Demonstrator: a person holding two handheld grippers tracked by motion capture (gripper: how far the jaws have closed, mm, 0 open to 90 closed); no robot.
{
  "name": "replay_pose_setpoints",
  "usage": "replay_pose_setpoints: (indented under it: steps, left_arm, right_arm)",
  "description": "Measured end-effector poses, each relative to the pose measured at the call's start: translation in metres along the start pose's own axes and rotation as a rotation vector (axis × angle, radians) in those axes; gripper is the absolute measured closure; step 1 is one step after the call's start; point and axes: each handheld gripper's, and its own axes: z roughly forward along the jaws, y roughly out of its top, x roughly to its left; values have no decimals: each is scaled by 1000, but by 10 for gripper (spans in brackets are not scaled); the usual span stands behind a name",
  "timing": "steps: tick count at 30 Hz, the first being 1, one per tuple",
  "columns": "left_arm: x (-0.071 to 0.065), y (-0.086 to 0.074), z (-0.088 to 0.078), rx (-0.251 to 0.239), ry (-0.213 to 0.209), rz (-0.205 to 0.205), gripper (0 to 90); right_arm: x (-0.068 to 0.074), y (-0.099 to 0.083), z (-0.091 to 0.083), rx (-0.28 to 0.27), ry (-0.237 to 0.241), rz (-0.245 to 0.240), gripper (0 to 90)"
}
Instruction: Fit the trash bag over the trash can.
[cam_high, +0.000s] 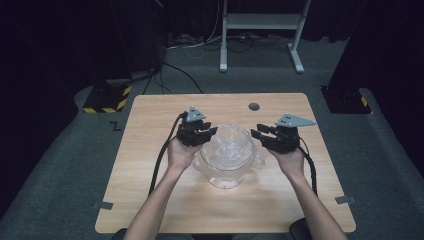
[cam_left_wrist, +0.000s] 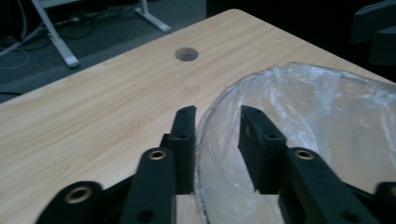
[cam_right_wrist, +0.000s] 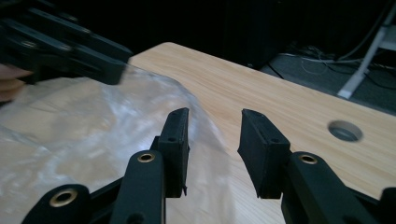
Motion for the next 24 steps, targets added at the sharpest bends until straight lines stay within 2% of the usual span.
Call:
replay_pose_setpoints:
  steps: [4,8,9,10,11,12,13,15,16,19,21,24]
  left_arm:
    - [3,1,4,31,7,1,759]
    - [3,3,6,40,17,13,792]
    - [2,3,6,29,5,37,771]
    - [-2,3,6,3,-7,70,709]
    - [-6,4,7,3,-5,91,559]
    - [-9,6,9,16,-10,105,433]
    - [-11,8,12,35,-21,109,361]
    - [-12,10,17,69,-21,113,321]
    - [-12,10,19,86,-18,103,321]
    - [-9,10,26,116,1,79,352]
    - [-8,10,32,147,41,88,383]
    - [-10,10,42,178,123,104,412]
  right_arm:
    - [12,2,13,47,16,-44,624]
    - [11,-3,21,96,22,-33,609]
    - [11,-3,22,99,27,-35,609]
    - [12,-3,23,102,29,-36,609]
    - [13,-3,23,104,30,-39,608]
    - [14,-3,24,107,28,-44,608]
    - [14,-3,25,110,27,-47,604]
    - [14,-4,26,119,28,-39,595]
    - [14,-4,26,121,28,-37,592]
    - [16,-4,27,131,26,-41,574]
    - [17,-5,27,142,20,-45,554]
    - [20,-7,28,170,-1,-67,539]
